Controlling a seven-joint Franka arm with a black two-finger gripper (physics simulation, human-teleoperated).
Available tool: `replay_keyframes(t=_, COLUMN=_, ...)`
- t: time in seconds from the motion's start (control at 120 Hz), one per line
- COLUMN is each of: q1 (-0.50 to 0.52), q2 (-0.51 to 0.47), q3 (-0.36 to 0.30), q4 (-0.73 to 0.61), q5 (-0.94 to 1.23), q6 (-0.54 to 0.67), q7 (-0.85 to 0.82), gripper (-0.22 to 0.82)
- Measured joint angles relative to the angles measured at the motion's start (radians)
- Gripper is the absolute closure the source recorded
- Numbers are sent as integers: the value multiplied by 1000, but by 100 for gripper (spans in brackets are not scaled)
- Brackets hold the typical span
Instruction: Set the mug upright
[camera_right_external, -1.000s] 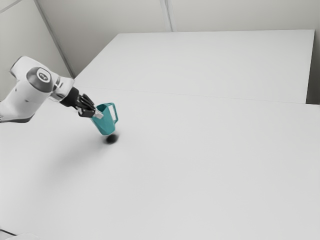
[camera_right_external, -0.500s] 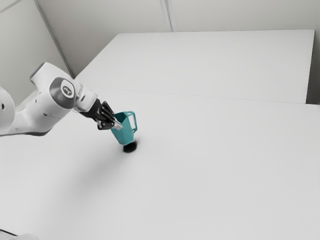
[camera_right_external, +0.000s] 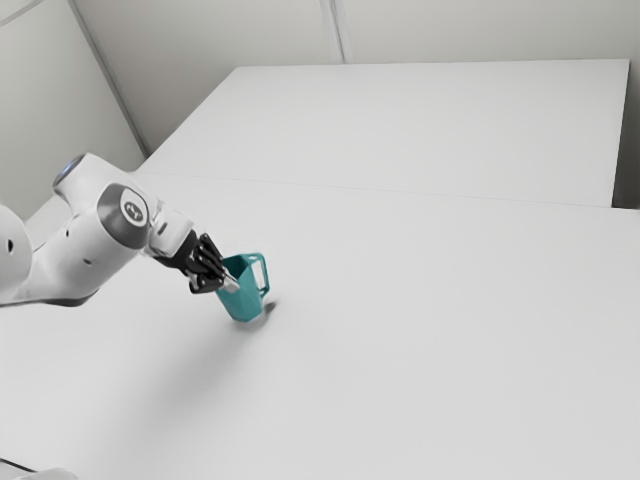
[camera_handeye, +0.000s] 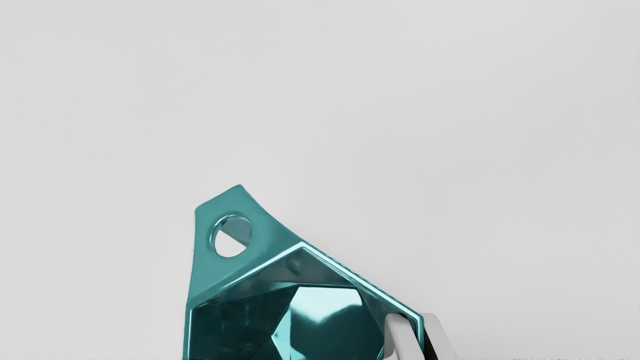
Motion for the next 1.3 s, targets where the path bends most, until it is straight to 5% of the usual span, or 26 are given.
replay_keyframes(t=0.642, q1=-1, q2=30, q3=-52, q4=-31, q5=-41, q6=98, q7=32, gripper=78)
replay_keyframes(t=0.925, q1=0, q2=17, q3=-62, q4=-32, q5=-40, q6=105, q7=28, gripper=24)
replay_keyframes(t=1.133, q1=6, q2=-31, q3=-59, q4=1, q5=-17, q6=39, q7=-24, gripper=9)
replay_keyframes(t=1.3, q1=13, q2=12, q3=-65, q4=180, q5=246, q6=-100, q7=-275, gripper=4)
